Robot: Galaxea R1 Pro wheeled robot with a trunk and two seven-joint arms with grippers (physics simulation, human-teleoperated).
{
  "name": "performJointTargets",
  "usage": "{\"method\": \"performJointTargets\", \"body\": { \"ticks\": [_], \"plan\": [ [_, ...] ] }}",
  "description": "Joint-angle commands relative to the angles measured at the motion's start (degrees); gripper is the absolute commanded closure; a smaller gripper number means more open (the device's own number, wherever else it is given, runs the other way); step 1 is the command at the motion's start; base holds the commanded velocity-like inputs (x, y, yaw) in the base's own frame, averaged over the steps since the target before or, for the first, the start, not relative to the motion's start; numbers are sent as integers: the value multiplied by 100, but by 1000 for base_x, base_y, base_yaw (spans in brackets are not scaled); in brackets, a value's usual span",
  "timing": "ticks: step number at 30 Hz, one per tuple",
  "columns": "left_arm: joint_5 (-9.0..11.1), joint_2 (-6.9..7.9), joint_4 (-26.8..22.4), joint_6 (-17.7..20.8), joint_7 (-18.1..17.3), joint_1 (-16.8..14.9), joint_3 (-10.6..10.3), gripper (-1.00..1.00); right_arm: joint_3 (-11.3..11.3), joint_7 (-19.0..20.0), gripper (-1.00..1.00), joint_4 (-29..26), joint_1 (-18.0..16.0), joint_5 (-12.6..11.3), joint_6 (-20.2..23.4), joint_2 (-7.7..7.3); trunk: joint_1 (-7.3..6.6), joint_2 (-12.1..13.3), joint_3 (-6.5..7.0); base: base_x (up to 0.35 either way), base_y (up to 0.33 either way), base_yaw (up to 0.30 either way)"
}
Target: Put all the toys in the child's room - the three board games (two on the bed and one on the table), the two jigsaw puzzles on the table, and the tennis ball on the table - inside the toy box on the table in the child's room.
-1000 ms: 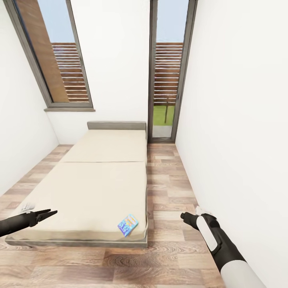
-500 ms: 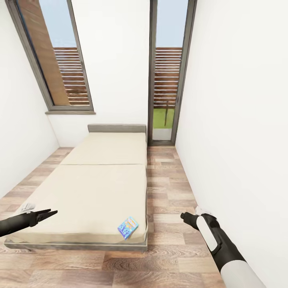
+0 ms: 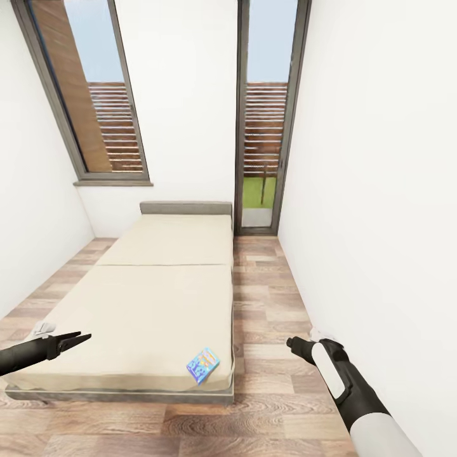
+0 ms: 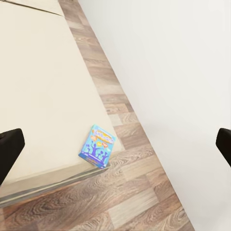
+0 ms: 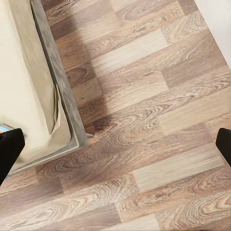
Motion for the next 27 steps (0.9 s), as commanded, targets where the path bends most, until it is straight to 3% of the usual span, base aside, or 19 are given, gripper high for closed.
{"method": "performJointTargets", "body": {
  "ticks": [1, 27],
  "plan": [
    [-57, -4, -3, 60, -35, -8, 50, -100, 5, -49, -100, -8, -4, -61, 15, -2, 4, -12, -4, 0, 0, 0],
    [-48, -4, -3, 59, -21, 0, 46, -100, 5, -49, -100, -16, -4, -50, 15, -2, 4, -12, 219, 0, 0, 0]
  ]
}}
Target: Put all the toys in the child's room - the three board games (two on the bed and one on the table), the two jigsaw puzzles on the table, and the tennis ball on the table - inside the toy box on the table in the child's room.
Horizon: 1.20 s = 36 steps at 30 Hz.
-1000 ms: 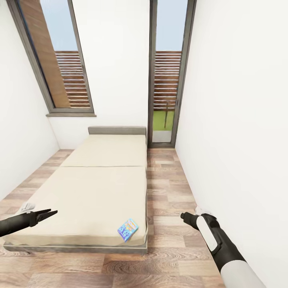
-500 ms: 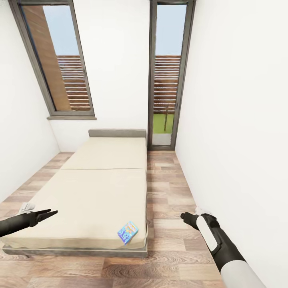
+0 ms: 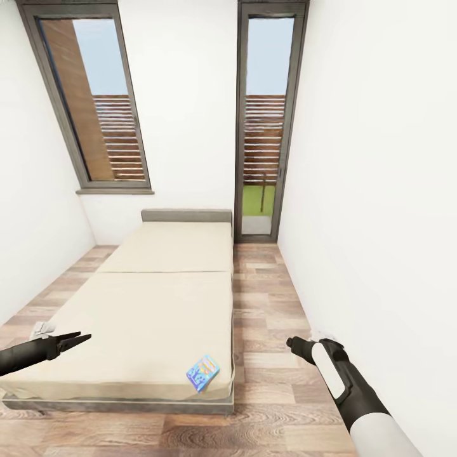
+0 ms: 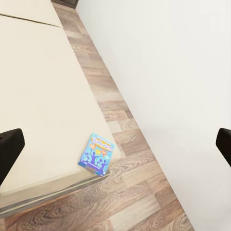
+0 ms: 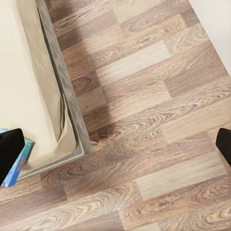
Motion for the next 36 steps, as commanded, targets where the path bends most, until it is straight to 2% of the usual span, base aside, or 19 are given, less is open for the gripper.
{"method": "performJointTargets", "body": {
  "ticks": [1, 29, 36],
  "plan": [
    [-57, -4, -3, 60, -32, -8, 49, -100, 5, -48, -100, -8, -5, -61, 14, -2, 4, -13, -5, 0, 0, 0],
    [-57, -9, 5, 60, -19, -8, 49, -100, 1, -43, -100, -18, -5, -63, 25, -2, 4, -13, 235, 0, 0, 0],
    [-57, -10, 6, 60, -15, -8, 49, -100, -3, -44, -100, -21, -5, -57, 16, -2, 4, -13, 257, 0, 0, 0]
  ]
}}
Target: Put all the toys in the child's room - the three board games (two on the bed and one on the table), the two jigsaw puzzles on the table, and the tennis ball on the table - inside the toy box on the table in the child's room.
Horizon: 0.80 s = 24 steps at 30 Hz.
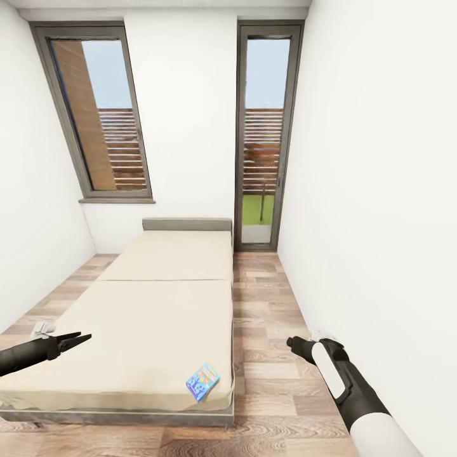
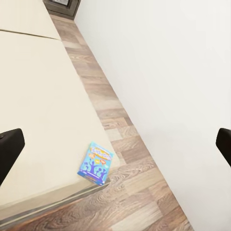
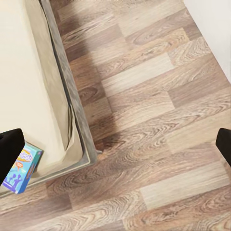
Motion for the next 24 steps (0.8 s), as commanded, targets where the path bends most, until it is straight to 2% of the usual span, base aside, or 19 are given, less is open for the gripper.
{"method": "performJointTargets", "body": {
  "ticks": [1, 24],
  "plan": [
    [-57, -4, -3, 60, -34, -8, 49, -100, 4, -47, -100, -9, -5, -60, 14, -2, 4, -14, -13, 0, 0, 0],
    [-57, -7, -3, 60, -33, -9, 49, -100, -5, -18, -100, -39, -5, -76, 14, -2, 4, -14, -12, 0, 0, 0]
  ]
}}
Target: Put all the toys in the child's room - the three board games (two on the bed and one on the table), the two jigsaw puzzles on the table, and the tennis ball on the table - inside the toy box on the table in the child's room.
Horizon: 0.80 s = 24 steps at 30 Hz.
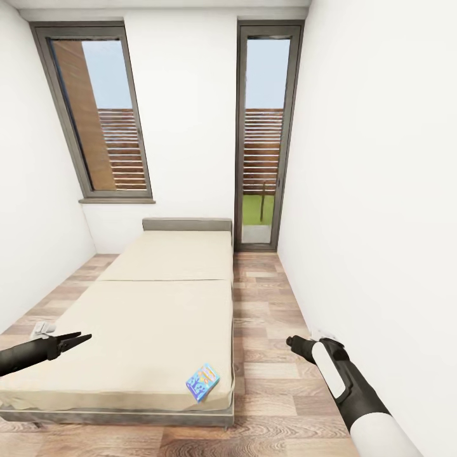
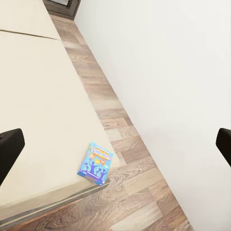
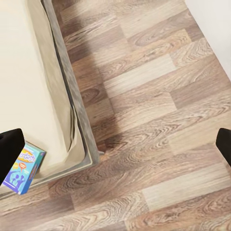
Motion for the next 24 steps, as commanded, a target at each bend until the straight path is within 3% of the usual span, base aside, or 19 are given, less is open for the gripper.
{"method": "performJointTargets", "body": {
  "ticks": [1, 24],
  "plan": [
    [-57, -4, -3, 60, -35, -8, 49, -100, 4, -48, -100, -8, -5, -60, 14, -1, 4, -14, -14, 0, 0, 0],
    [-57, -4, -3, 65, -34, -8, 47, -100, 3, -46, -100, -12, -5, -60, -21, -1, 4, -14, -14, 0, 2, 0]
  ]
}}
